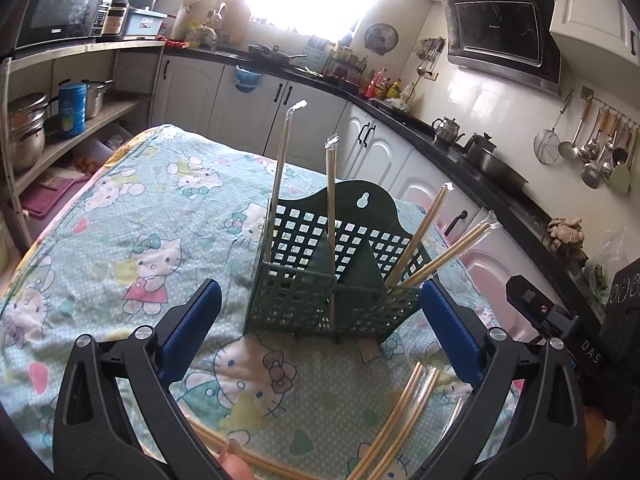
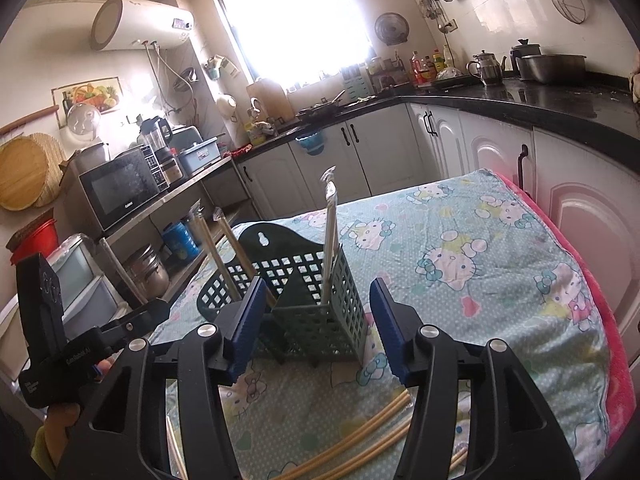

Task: Organize utensils
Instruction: 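Move both open tools back down toward the chopsticks on the cloth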

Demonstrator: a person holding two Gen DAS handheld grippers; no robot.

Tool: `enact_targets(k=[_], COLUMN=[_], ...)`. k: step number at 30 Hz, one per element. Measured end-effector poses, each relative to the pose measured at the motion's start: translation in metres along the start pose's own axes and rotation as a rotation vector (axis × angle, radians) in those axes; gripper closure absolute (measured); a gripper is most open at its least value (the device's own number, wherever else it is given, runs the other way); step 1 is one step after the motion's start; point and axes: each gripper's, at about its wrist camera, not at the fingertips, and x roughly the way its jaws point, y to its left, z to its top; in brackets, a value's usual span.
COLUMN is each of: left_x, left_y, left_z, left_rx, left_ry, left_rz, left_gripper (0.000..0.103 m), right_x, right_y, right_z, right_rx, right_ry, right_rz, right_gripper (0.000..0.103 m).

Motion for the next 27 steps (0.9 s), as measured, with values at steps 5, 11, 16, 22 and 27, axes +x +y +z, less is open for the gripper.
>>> enact_targets(k=[5,11,16,22,27], left_x=[-0.009,-0.019,-0.031,-0.04,-0.047], left_y=[0.002,0.006,0.012,0.02,0.025], left_z=[-0.006,-0.011,-0.018,-0.024,-0.033], left_rx=[0.001,-0.002,-0.012,-0.028,-0.034], left_ry=[-0.001,-0.004,-0.009,-0.009,-0.004], left_rz=[0.003,0.009,0.016,0.028,0.039], left_gripper=[0.012,0.012,0.012,0.012,0.012], right_x=[-0.008,-0.015,-0.019,-0.023,-0.025], right_y=[0.003,0.008,0.013,0.017,0.021], right_z=[-0.006,-0.013,-0.02,-0.029,-0.038], right_rx=[-0.01,-0.017,-0.029,-0.039,-0.046], right_ry=[0.009,0.024,0.04,0.059,0.076], right_rz=[0.007,0.011,0.018,0.021,0.022], right_gripper=[0.05,0.05,0.05,0.05,0.05])
